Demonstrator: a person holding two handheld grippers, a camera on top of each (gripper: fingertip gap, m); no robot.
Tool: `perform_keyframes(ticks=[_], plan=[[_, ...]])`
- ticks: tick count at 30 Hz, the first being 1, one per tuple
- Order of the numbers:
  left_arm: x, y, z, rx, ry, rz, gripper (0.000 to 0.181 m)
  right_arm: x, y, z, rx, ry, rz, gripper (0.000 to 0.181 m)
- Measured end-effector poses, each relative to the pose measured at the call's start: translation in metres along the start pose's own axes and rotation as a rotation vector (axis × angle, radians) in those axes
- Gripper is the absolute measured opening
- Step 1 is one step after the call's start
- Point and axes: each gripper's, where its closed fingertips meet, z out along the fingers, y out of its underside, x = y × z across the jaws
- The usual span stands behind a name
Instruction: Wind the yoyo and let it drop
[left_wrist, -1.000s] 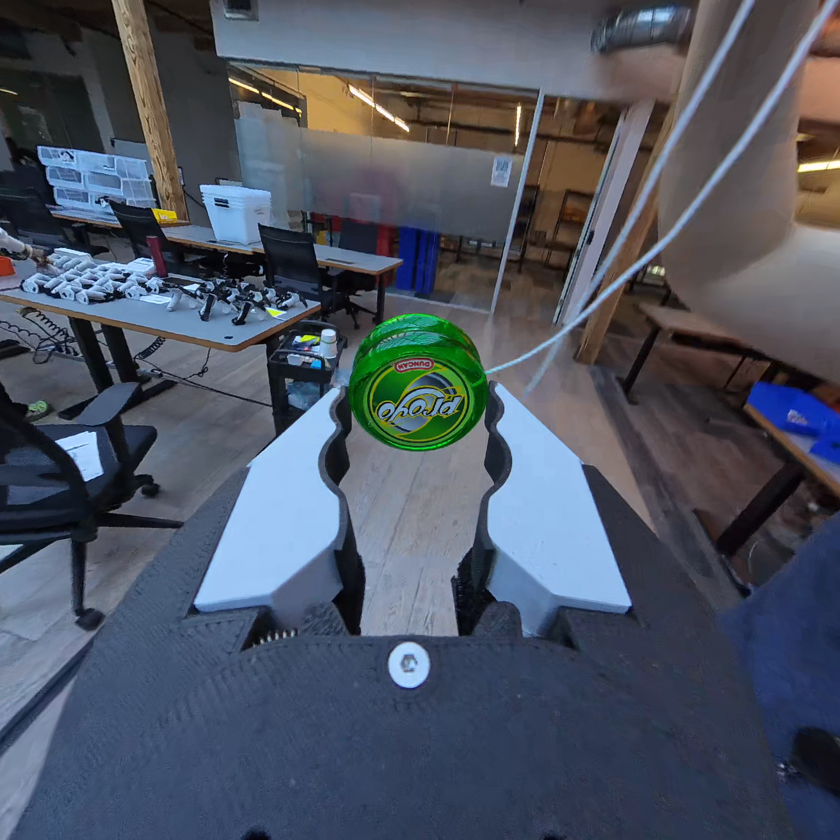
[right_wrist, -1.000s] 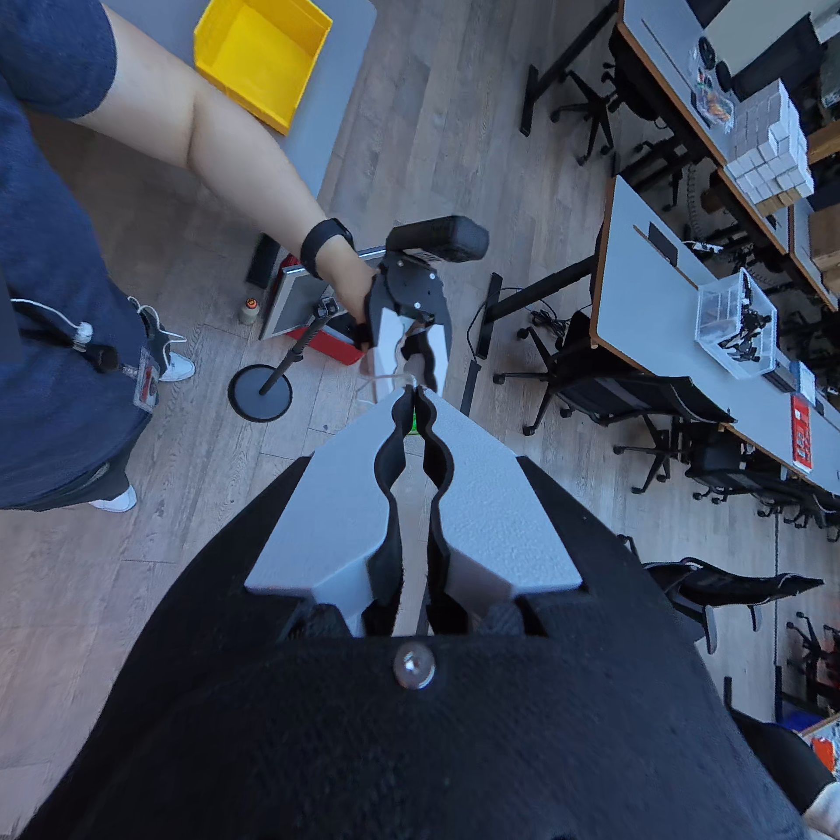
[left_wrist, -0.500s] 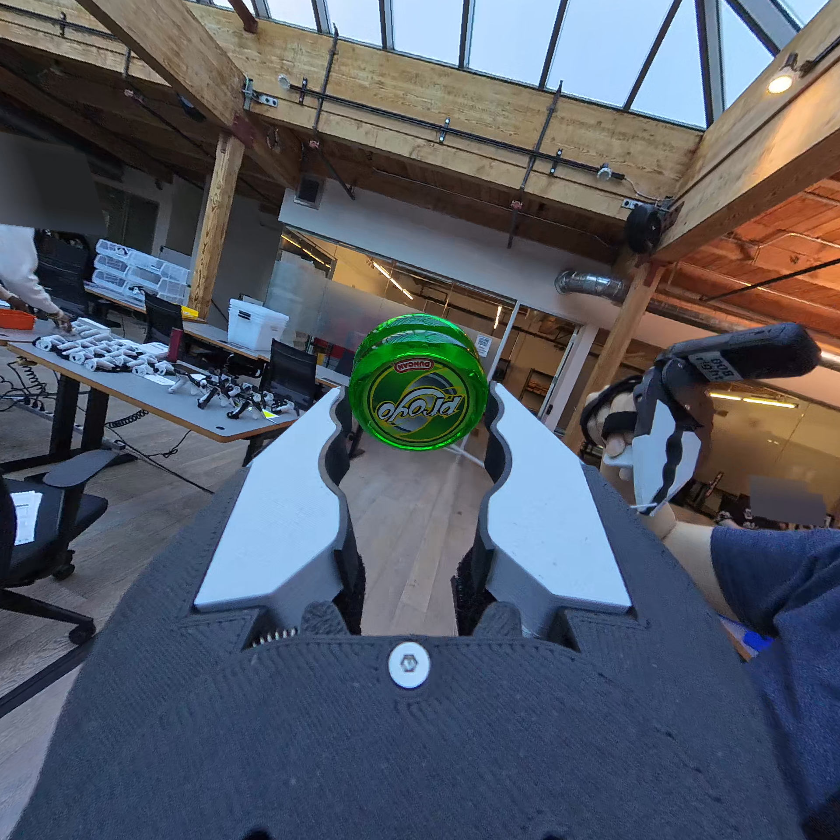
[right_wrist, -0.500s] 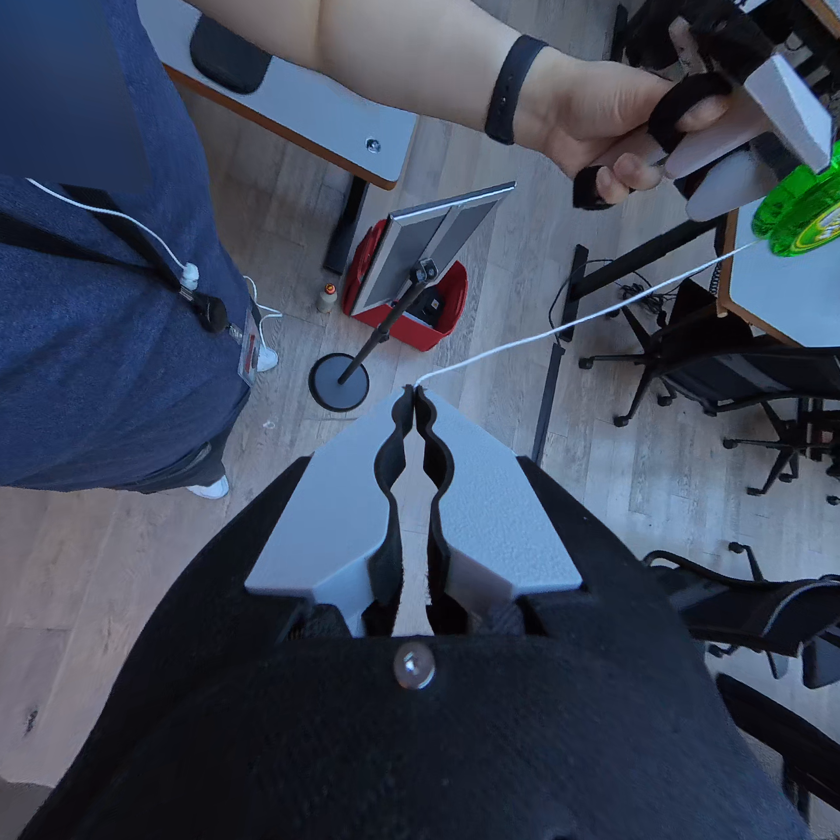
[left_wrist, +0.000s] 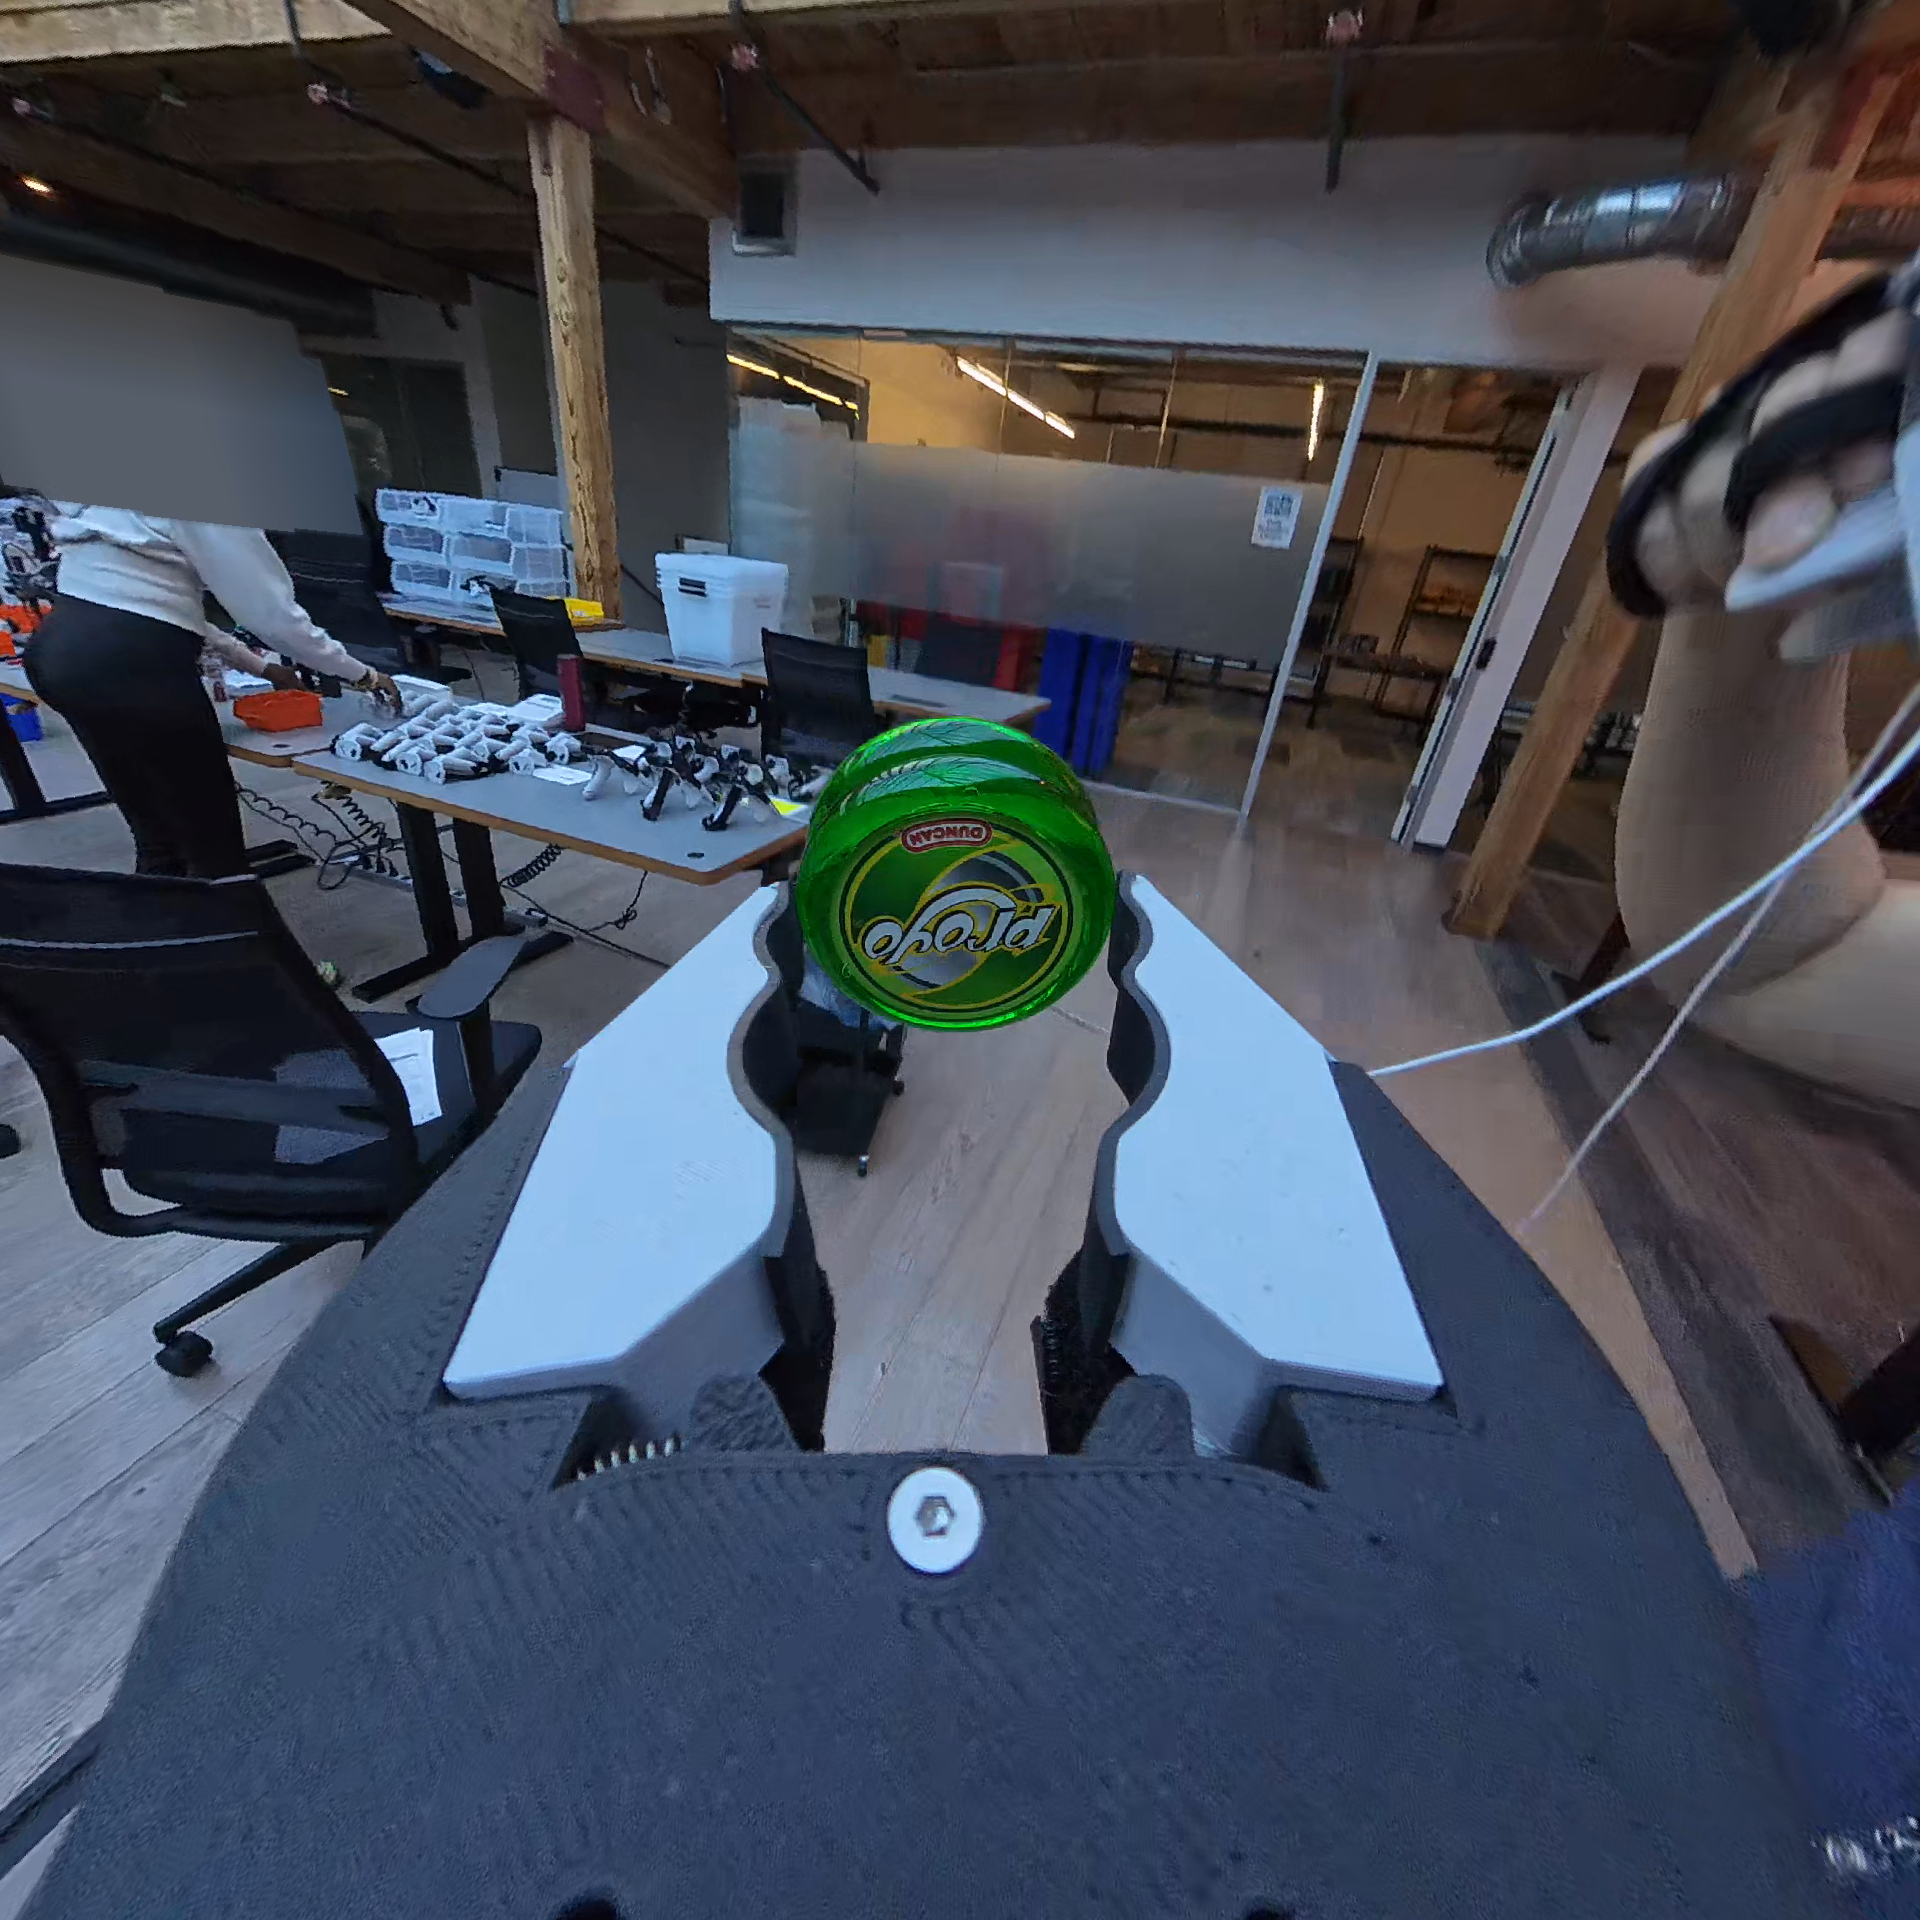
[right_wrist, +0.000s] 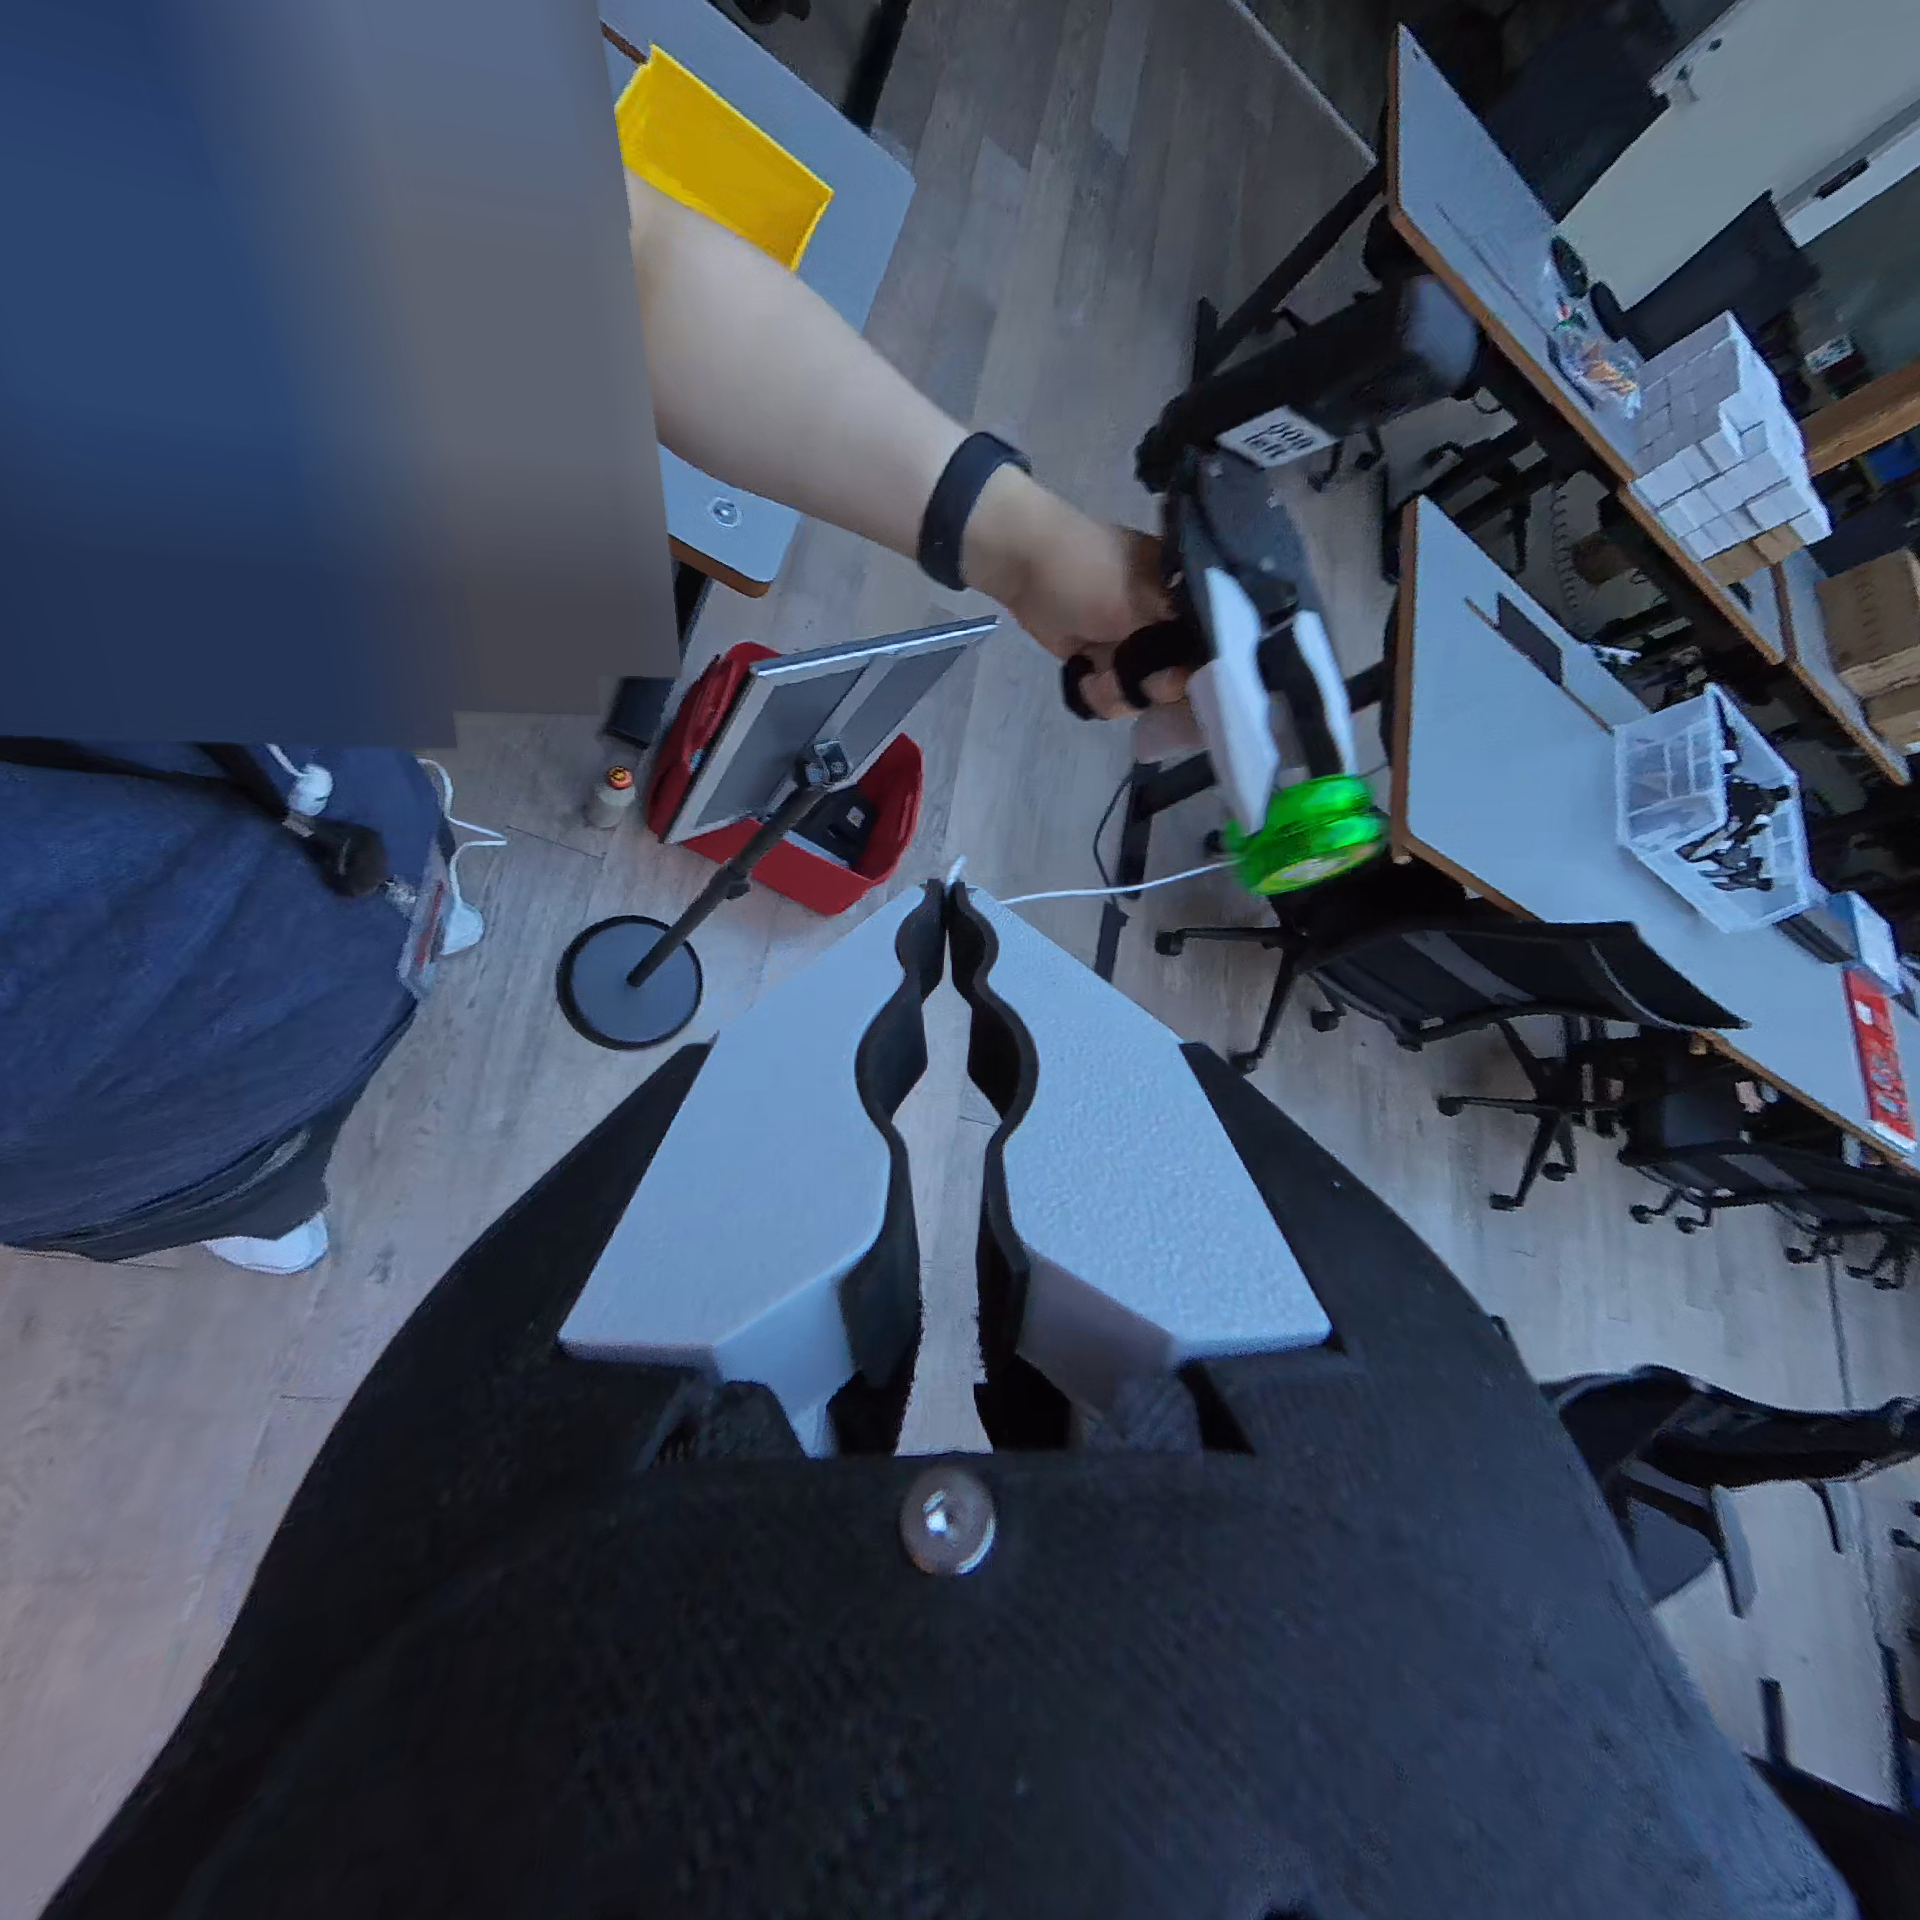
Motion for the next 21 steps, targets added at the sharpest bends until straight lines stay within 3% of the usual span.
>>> perform_keyframes(ticks=[1, 6, 10, 13, 16, 21], plan=[[0.008, 0.007, 0.006, -0.034, 0.020, 0.023, 0.058, 0.015, -0.006, -0.004, -0.025, 0.027, -0.017, 0.000], [0.052, 0.037, 0.030, -0.151, 0.126, 0.090, 0.058, 0.088, -0.033, -0.023, -0.122, 0.140, -0.054, 0.000], [0.089, 0.045, 0.035, -0.136, 0.229, 0.052, 0.058, 0.142, -0.021, -0.033, -0.241, 0.239, -0.024, 0.000], [0.108, 0.055, 0.036, -0.171, 0.265, 0.071, 0.059, 0.164, -0.006, -0.033, -0.270, 0.233, 0.040, 0.000], [0.115, 0.061, 0.038, -0.184, 0.270, 0.065, 0.059, 0.170, -0.002, -0.032, -0.243, 0.196, 0.095, 0.000], [0.094, 0.061, 0.038, -0.155, 0.202, 0.006, 0.059, 0.137, -0.031, -0.036, -0.117, 0.094, 0.034, 0.000]])
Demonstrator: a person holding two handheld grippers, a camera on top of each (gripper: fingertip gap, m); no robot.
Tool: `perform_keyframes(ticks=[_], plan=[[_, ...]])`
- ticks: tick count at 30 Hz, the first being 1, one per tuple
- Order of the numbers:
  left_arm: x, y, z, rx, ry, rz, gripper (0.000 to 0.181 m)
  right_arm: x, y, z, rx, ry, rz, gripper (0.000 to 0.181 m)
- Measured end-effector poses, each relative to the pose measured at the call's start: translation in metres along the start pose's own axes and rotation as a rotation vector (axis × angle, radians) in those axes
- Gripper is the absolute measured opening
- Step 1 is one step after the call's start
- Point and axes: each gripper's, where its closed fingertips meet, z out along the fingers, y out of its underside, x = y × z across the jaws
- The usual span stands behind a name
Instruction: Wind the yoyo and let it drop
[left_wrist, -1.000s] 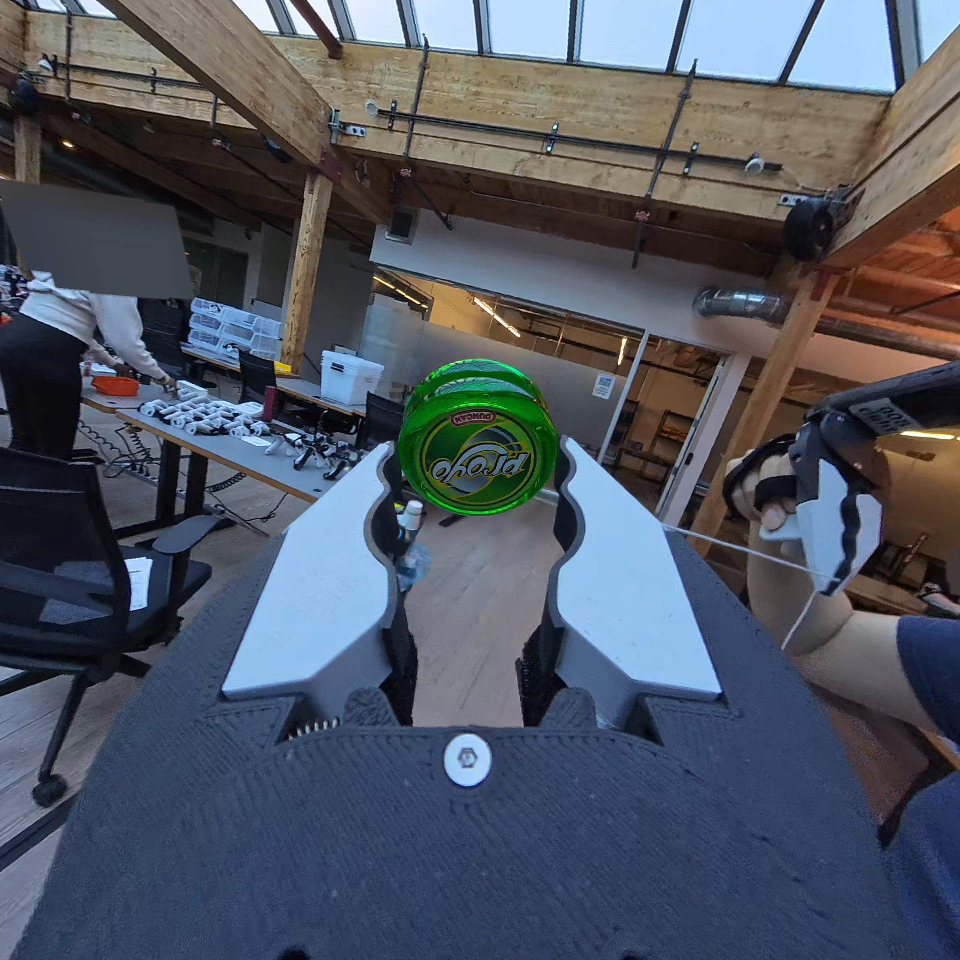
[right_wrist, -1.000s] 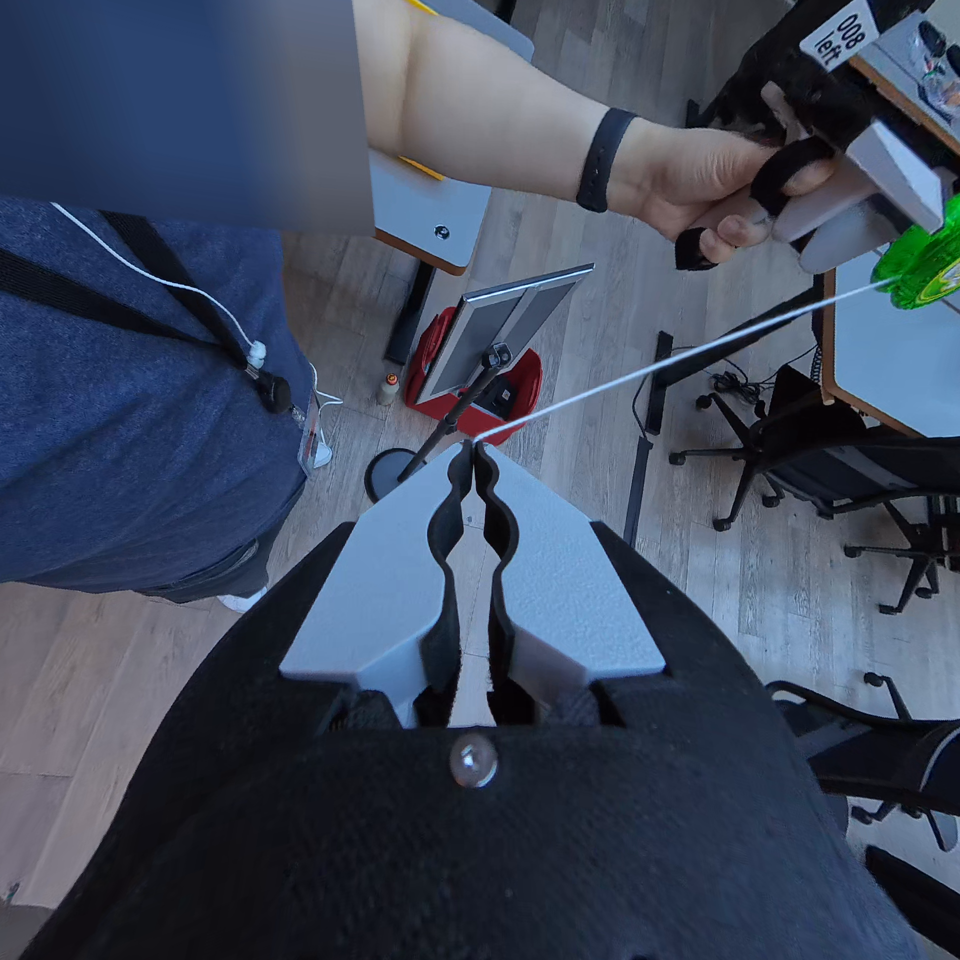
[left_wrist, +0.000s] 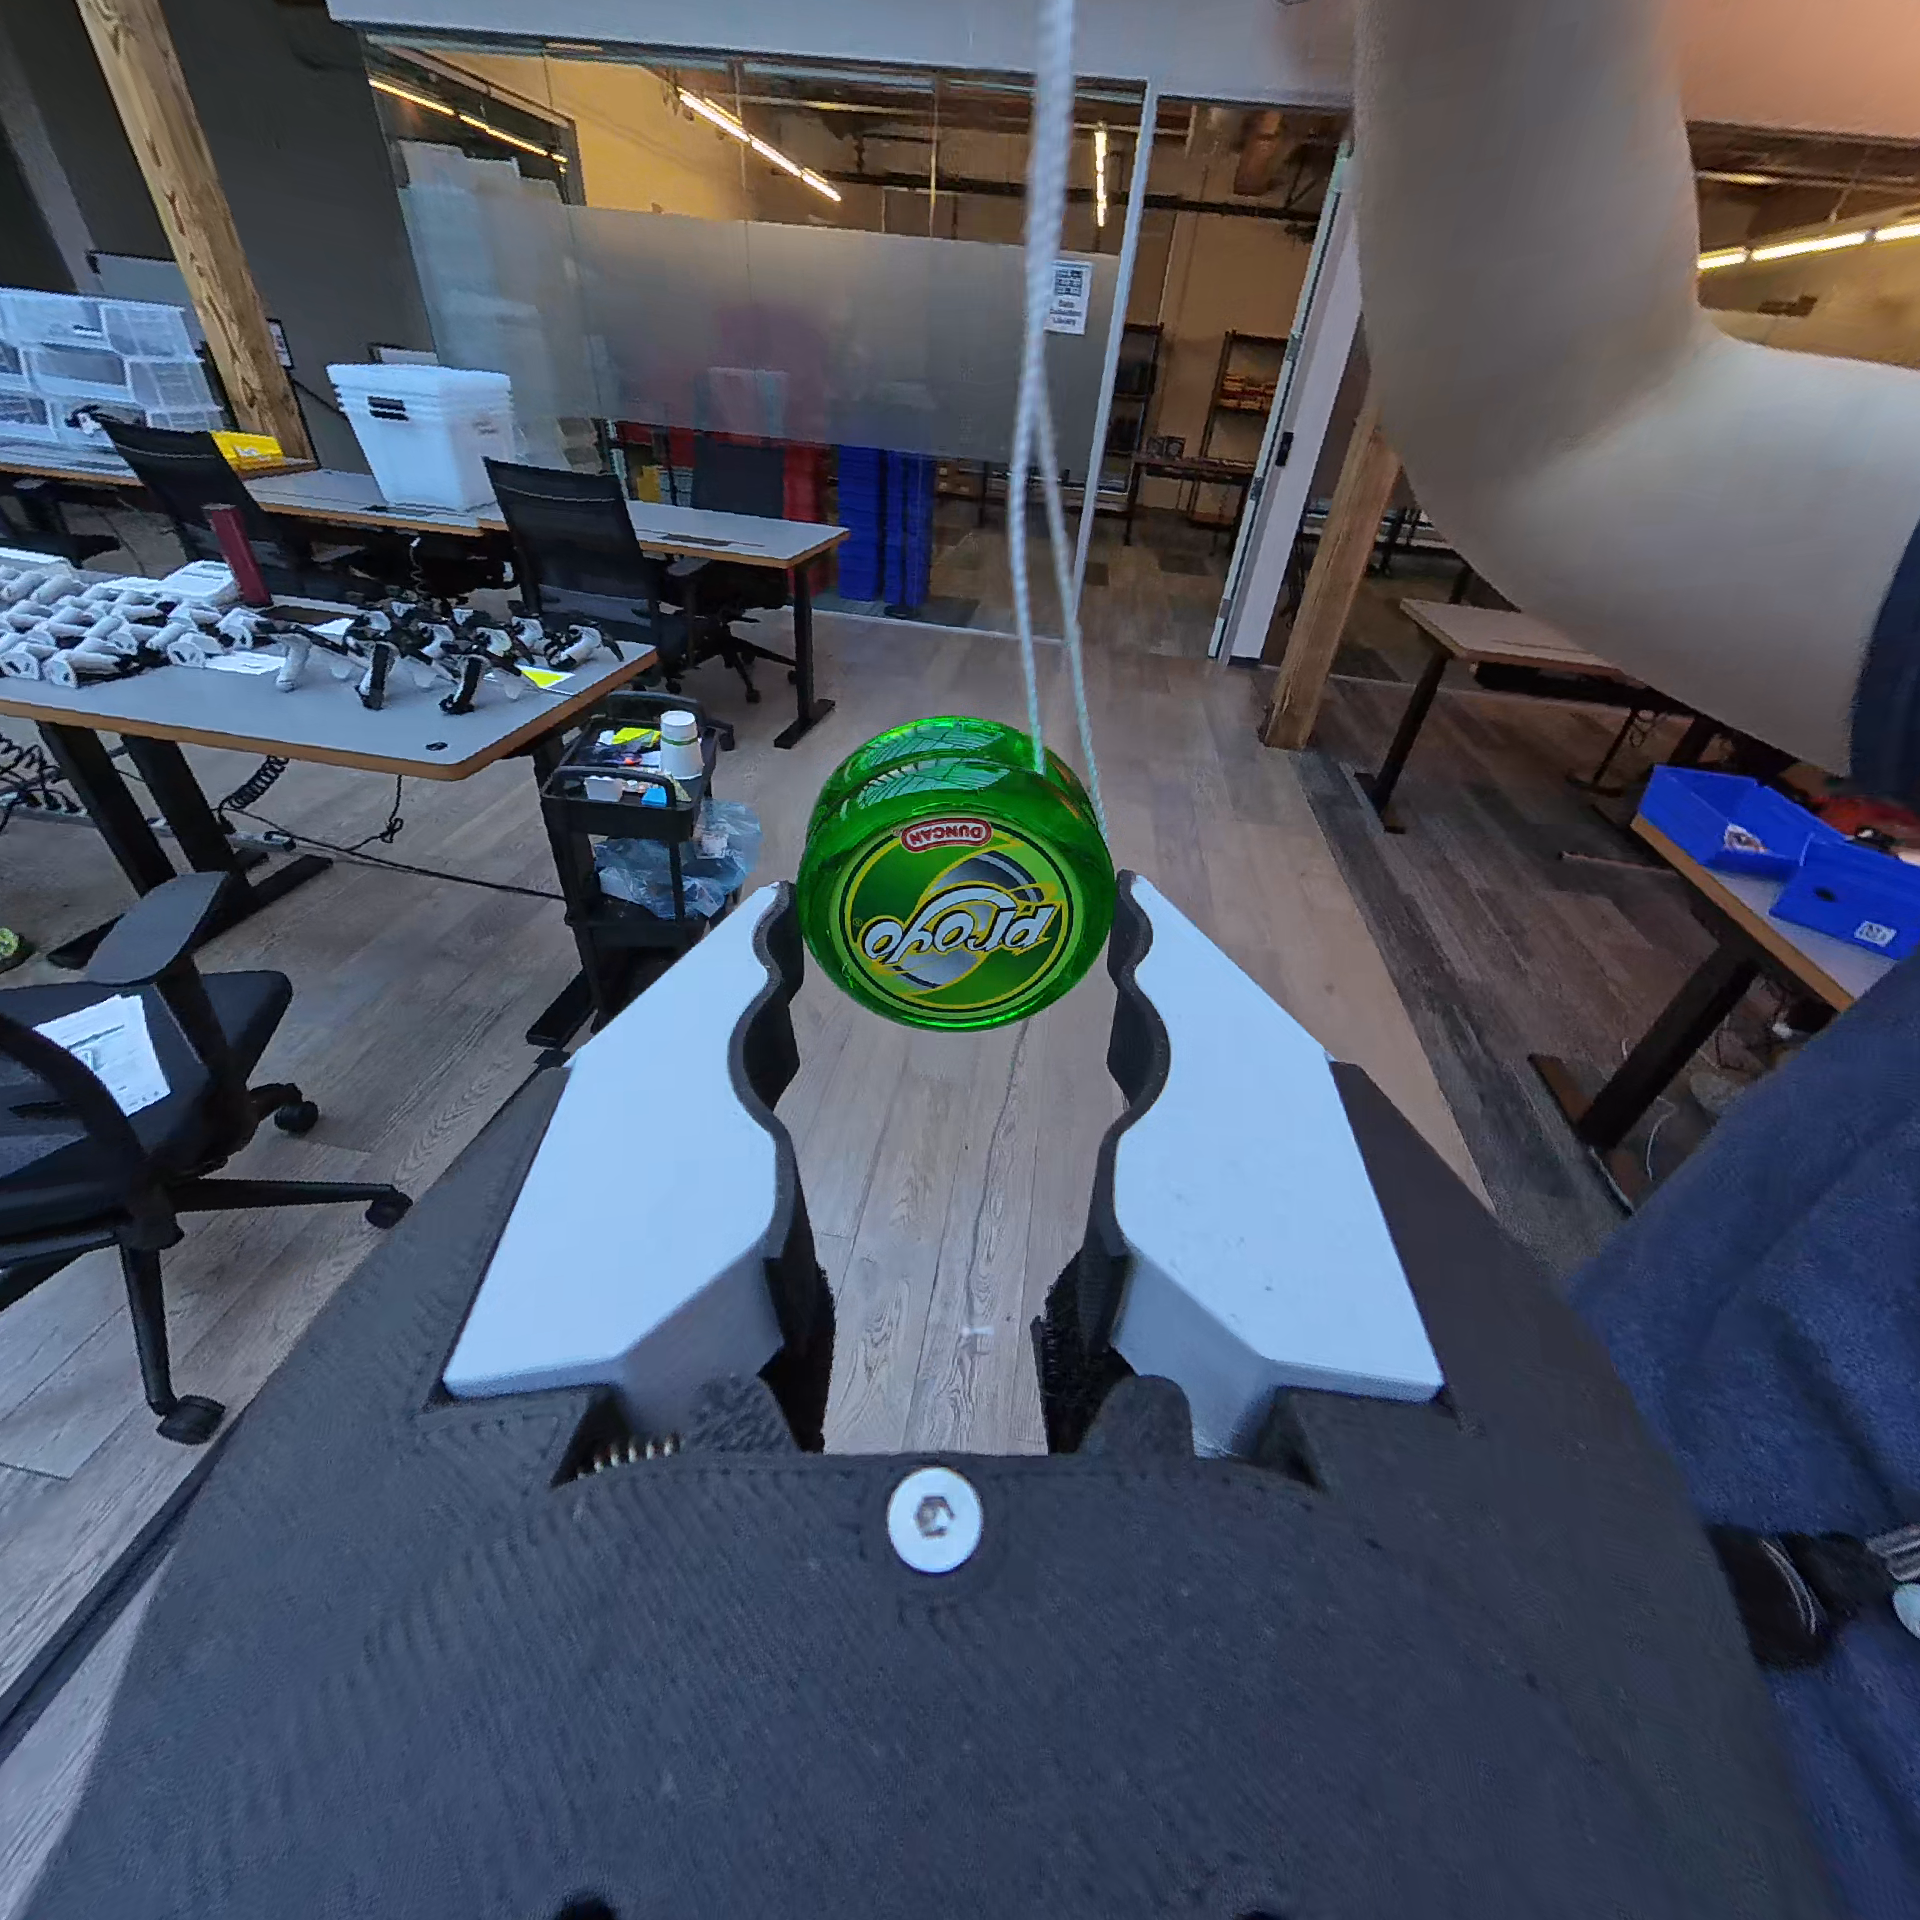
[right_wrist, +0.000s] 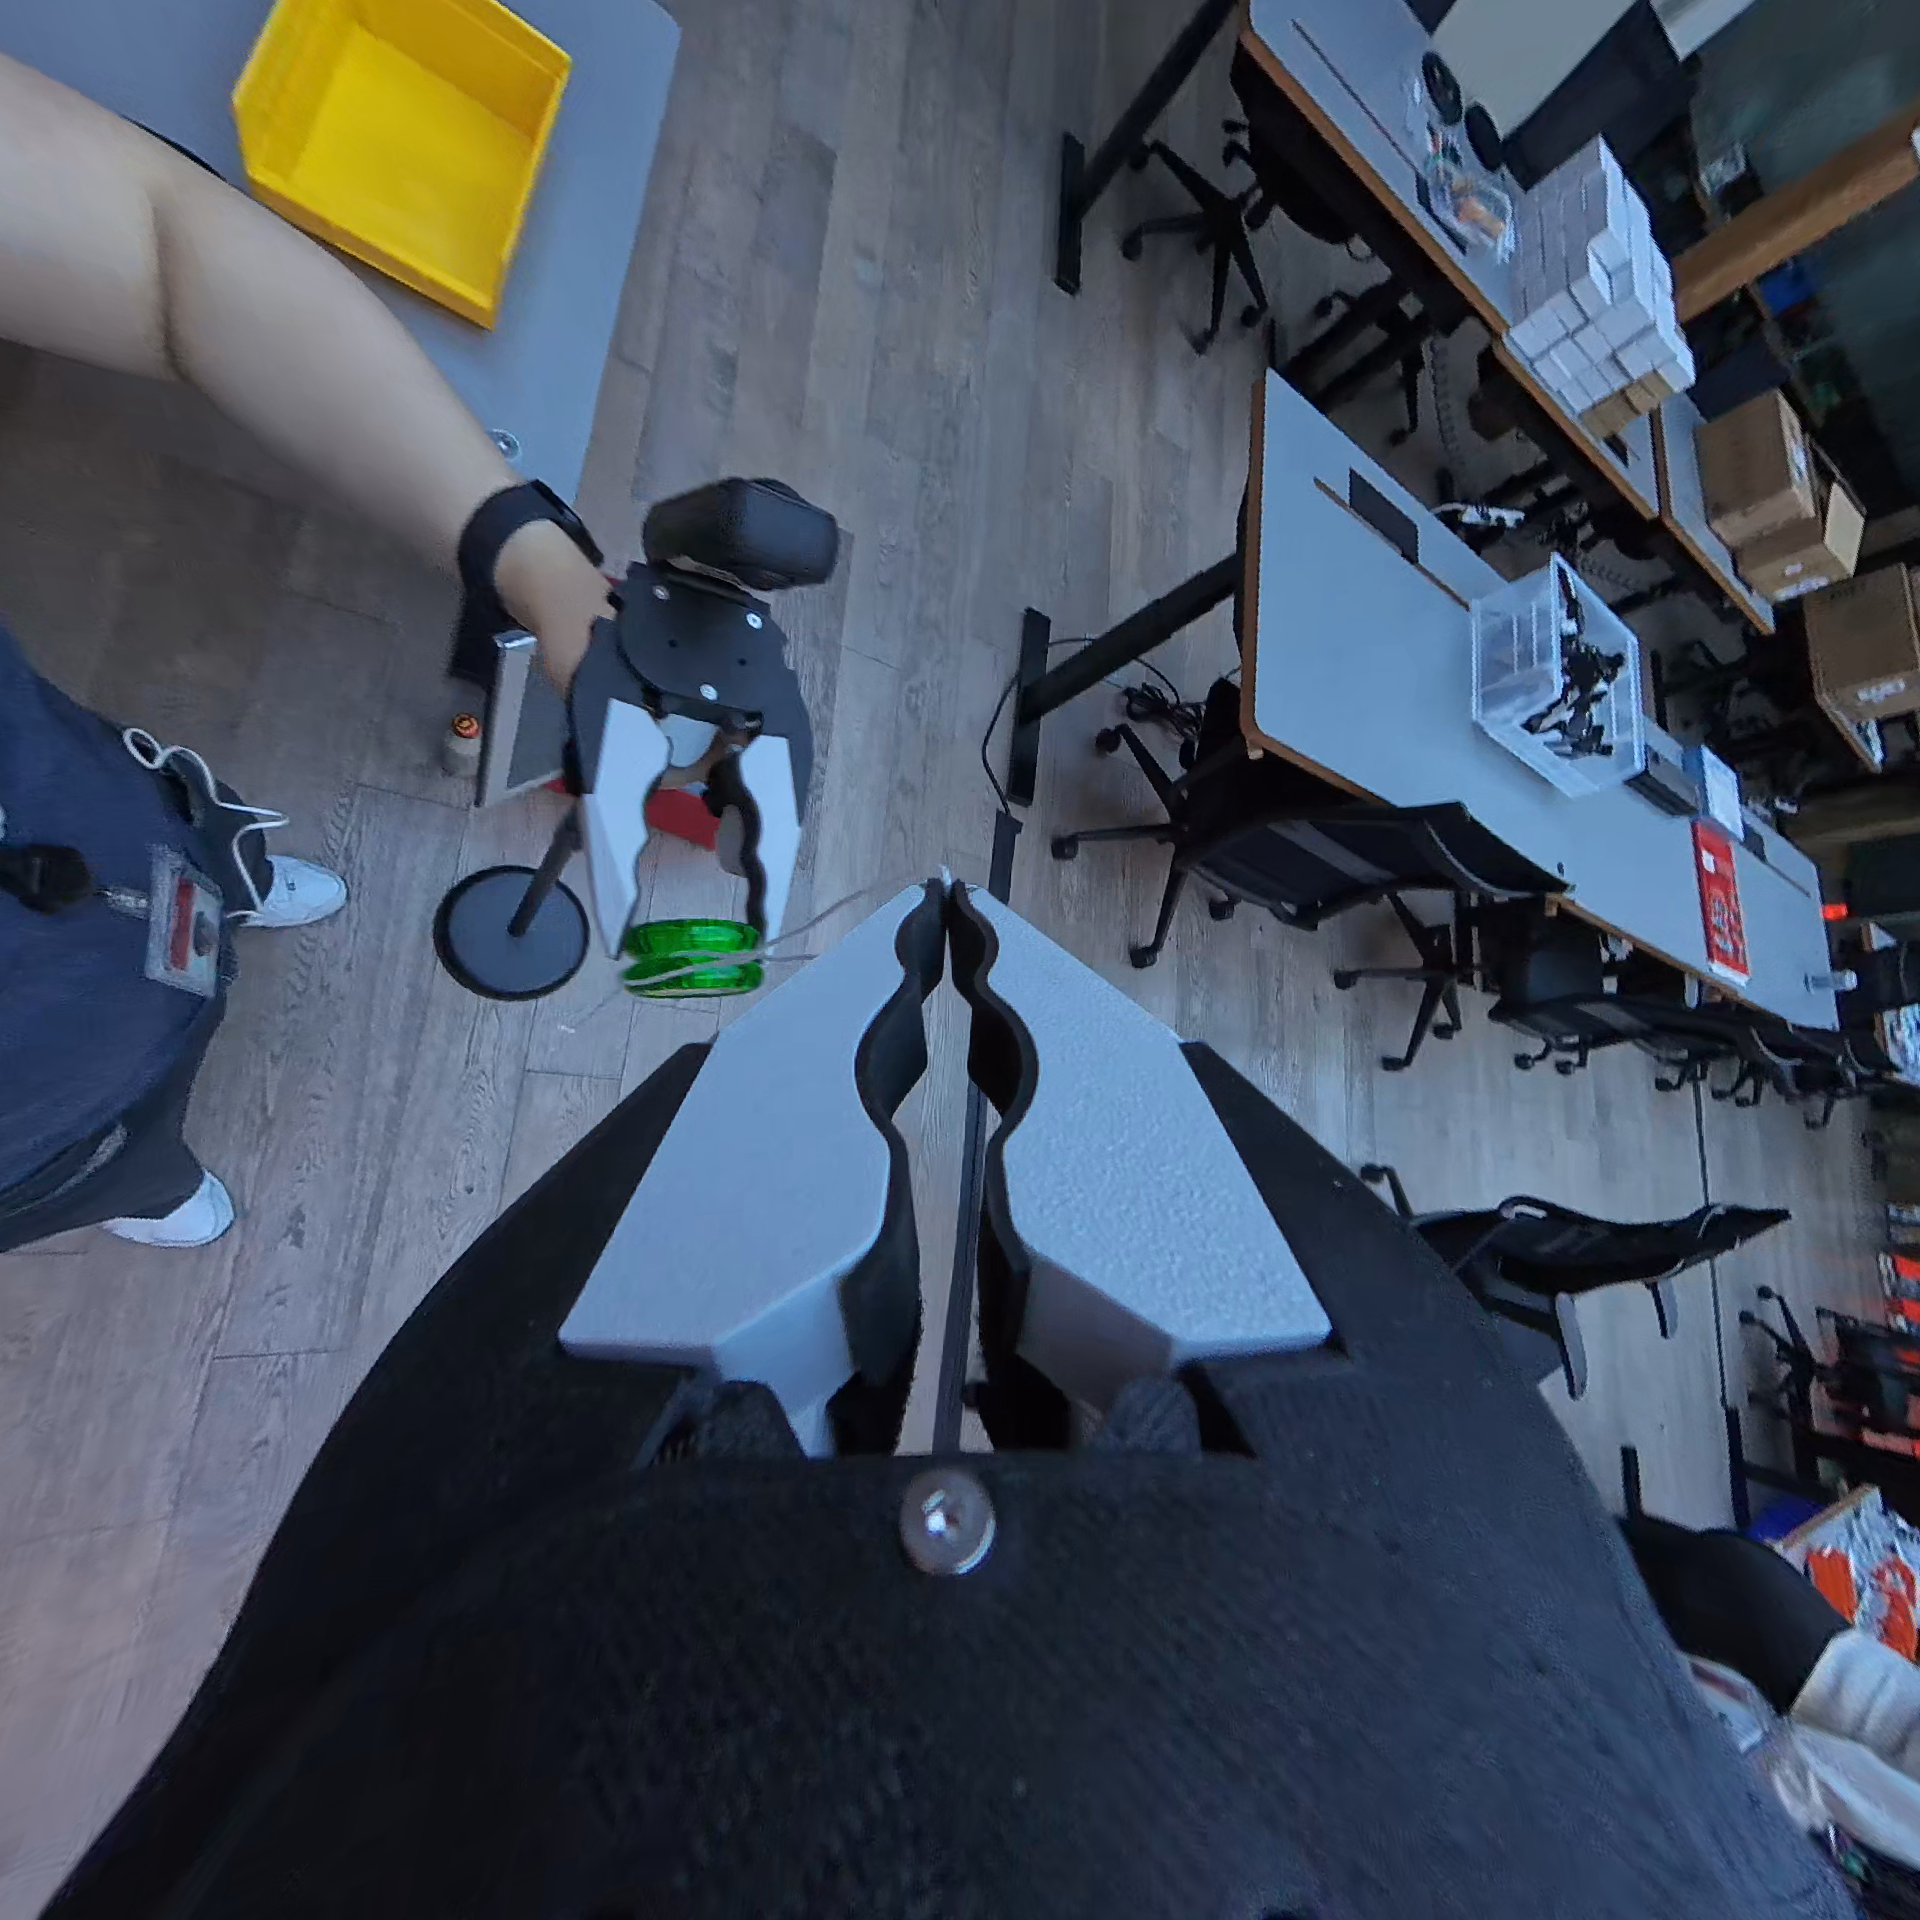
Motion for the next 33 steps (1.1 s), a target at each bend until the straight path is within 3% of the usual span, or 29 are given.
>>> perform_keyframes(ticks=[7, 17, 22, 25, 26, 29, 33], plan=[[-0.035, -0.005, -0.015, 0.055, -0.093, -0.052, 0.058, -0.044, -0.037, -0.033, 0.114, -0.024, -0.175, 0.000], [-0.044, -0.042, -0.039, 0.134, -0.134, 0.034, 0.058, -0.061, -0.004, -0.052, 0.046, 0.072, -0.237, 0.000], [-0.050, -0.074, -0.055, 0.124, -0.211, 0.167, 0.058, -0.091, 0.040, -0.037, -0.004, 0.029, -0.207, 0.000], [-0.050, -0.092, -0.059, 0.108, -0.234, 0.229, 0.058, -0.130, 0.057, -0.017, 0.049, -0.062, -0.155, 0.000], [-0.048, -0.098, -0.059, 0.105, -0.234, 0.246, 0.059, -0.144, 0.063, -0.010, 0.073, -0.099, -0.128, 0.009], [-0.039, -0.120, -0.054, 0.093, -0.220, 0.303, 0.059, -0.170, 0.078, 0.013, 0.208, -0.186, -0.008, 0.031], [-0.018, -0.148, -0.040, 0.055, -0.179, 0.389, 0.059, -0.142, 0.078, 0.043, 0.477, -0.137, 0.222, 0.048]])
